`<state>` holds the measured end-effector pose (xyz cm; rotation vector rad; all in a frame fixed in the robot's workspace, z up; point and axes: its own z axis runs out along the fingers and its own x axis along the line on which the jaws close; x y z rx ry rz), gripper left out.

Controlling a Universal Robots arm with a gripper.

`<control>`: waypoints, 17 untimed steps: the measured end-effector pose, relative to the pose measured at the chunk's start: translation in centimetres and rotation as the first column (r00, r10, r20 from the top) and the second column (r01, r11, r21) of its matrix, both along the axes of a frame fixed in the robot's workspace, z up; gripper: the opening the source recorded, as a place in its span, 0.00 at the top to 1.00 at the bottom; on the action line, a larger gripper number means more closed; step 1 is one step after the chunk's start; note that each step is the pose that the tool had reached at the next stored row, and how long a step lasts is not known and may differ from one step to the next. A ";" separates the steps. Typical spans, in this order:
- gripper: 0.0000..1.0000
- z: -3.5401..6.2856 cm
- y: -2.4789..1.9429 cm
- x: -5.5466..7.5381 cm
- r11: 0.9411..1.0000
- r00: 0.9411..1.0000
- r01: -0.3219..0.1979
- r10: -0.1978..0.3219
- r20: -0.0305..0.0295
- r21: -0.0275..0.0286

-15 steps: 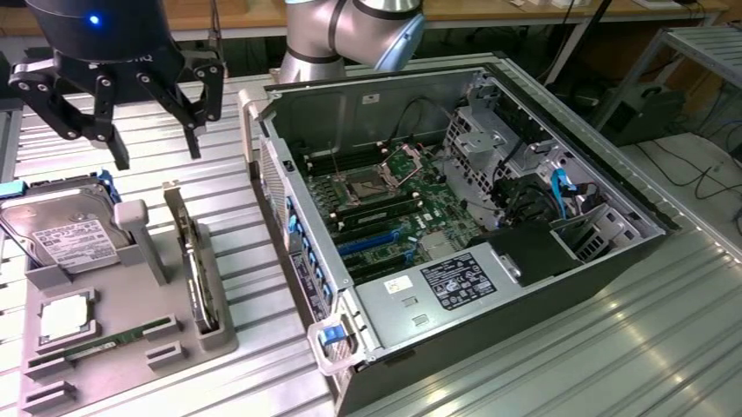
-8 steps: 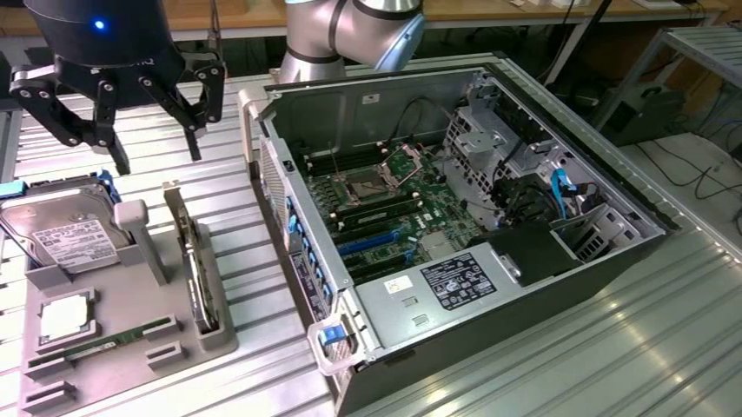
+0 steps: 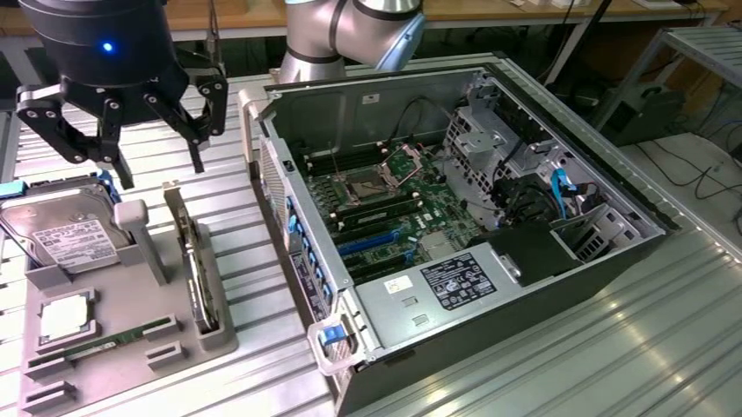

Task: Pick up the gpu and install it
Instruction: 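Pick up the gpu and move the gpu toward the slot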

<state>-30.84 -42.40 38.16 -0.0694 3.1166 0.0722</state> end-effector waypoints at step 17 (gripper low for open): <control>0.34 -1.49 -0.91 0.0 1.000 1.000 0.000 0.000 -0.011 0.000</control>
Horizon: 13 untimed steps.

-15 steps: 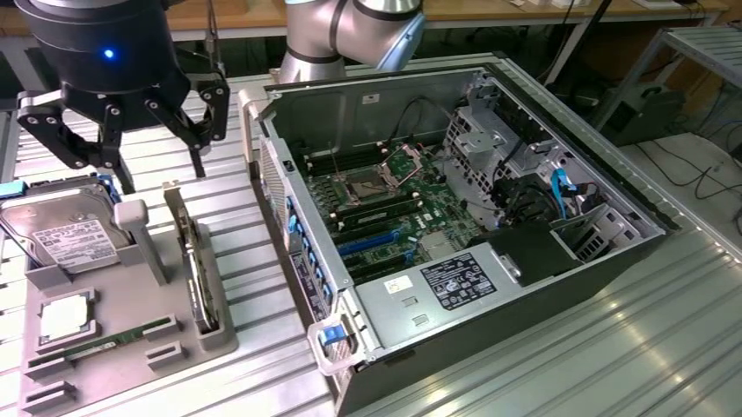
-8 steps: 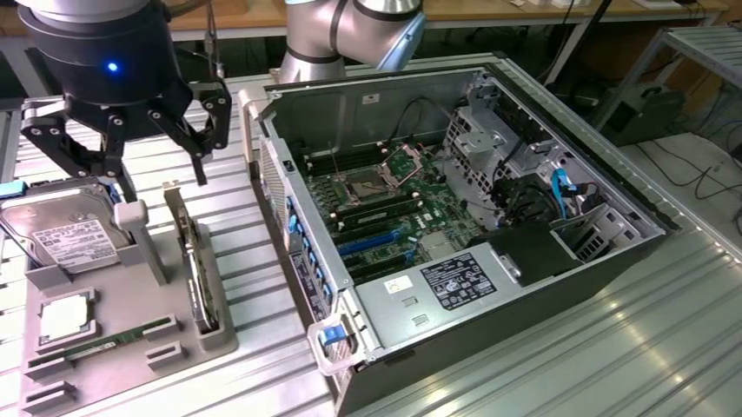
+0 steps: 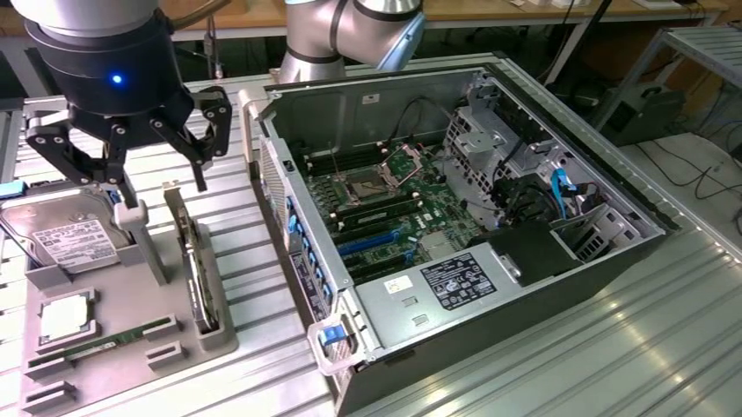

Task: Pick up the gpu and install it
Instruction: 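Pick up the gpu and move the gpu toward the slot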

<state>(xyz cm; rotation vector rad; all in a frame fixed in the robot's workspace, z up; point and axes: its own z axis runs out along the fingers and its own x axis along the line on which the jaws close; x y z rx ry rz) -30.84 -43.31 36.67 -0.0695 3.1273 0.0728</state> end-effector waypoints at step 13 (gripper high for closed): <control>0.34 -1.36 -0.06 0.0 1.000 0.999 0.004 -0.004 -0.032 0.000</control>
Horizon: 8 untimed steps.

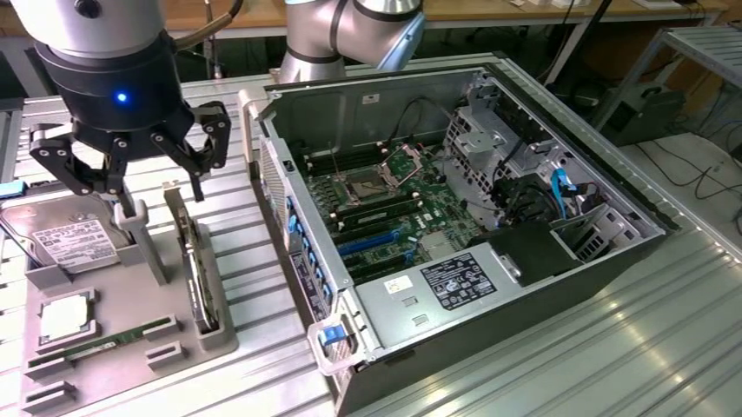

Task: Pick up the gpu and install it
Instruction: 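Pick up the gpu and move the gpu toward the slot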

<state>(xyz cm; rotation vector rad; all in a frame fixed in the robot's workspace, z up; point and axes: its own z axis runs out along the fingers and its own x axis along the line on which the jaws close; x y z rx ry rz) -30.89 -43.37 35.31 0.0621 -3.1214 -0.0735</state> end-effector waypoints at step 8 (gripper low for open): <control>0.34 -0.93 -0.56 0.3 1.000 1.000 0.000 0.000 -0.004 0.000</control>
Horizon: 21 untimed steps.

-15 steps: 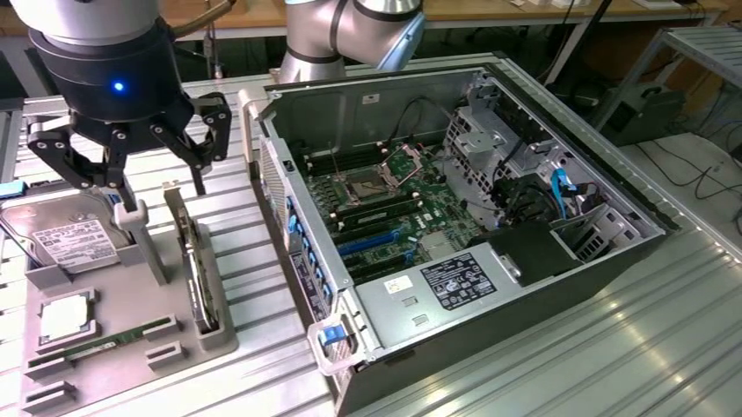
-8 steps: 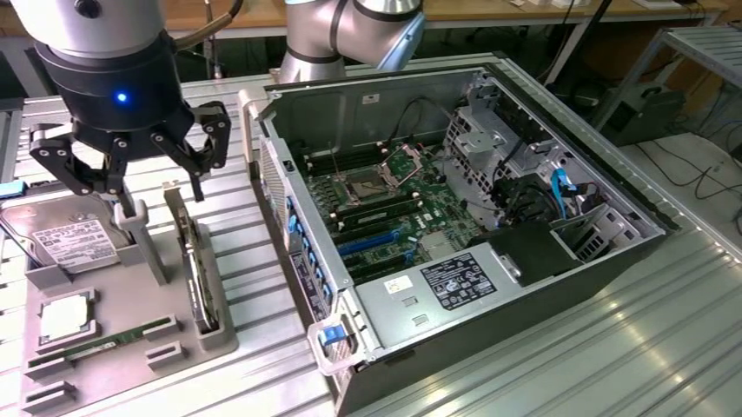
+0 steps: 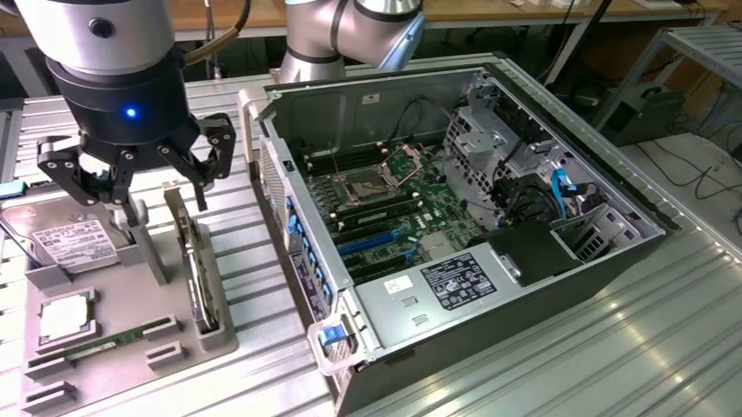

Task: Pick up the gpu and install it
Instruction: 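Pick up the gpu and move the gpu toward the slot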

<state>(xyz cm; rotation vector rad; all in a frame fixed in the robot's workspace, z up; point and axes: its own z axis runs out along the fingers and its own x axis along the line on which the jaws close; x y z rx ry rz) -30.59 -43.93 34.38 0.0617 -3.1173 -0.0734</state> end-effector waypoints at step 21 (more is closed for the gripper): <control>0.34 -2.04 -0.71 0.0 1.000 1.000 -0.019 0.019 0.003 0.000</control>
